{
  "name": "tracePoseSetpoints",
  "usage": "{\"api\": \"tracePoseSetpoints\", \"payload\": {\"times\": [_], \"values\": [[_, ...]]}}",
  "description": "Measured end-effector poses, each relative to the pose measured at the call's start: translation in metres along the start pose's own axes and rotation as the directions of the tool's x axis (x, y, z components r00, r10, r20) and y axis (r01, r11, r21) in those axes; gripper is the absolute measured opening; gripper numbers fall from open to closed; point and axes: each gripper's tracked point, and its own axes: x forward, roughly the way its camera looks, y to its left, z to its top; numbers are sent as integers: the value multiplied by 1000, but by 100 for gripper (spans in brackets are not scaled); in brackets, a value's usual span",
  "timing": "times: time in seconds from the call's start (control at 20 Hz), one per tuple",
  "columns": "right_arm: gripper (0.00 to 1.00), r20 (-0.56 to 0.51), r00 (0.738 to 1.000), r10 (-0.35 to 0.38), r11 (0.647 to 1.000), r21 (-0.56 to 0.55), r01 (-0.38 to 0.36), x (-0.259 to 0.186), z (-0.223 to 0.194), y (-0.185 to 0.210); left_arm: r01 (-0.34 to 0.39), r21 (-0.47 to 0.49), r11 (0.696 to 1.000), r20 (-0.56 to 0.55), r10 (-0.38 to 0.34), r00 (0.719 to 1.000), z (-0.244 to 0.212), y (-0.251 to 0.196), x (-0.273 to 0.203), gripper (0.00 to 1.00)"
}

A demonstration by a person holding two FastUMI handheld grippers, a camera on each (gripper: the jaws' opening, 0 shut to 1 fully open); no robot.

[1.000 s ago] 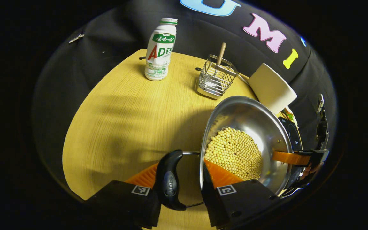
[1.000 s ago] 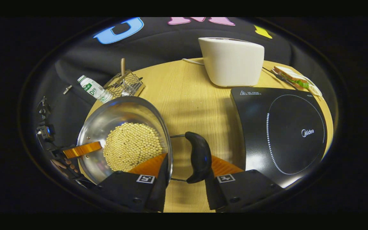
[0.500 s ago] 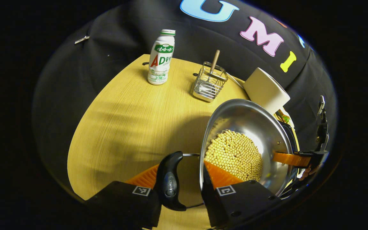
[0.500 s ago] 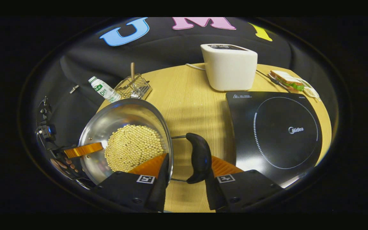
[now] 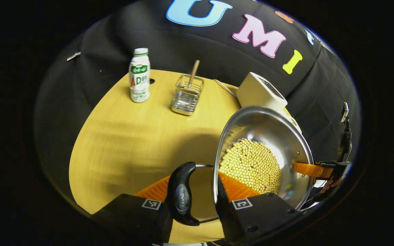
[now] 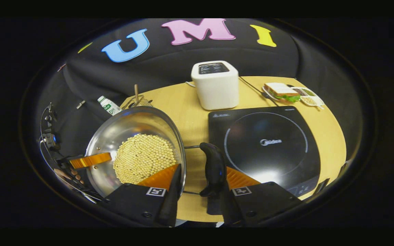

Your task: First push the handle of the pot to place it horizontally, then grasp the pot with both hands and set it on the induction cooktop.

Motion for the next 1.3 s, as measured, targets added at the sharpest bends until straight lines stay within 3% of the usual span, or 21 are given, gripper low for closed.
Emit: {"api": "tracePoseSetpoints", "payload": {"times": [0.3, 0.7, 1.3], "values": [[55, 28, 999, -16, 1000, 28, 15, -27, 26, -70, 19, 37, 999, 10, -20, 1000, 12, -80, 12, 59], [55, 15, 1000, -20, 999, 42, 20, -26, 49, -150, 16, 37, 999, -6, -16, 1000, 11, -158, 50, 59], [54, -26, 1000, -12, 997, 78, 14, 10, 65, -235, -6, 44, 999, -24, 7, 1000, 11, -224, 111, 60]]}}
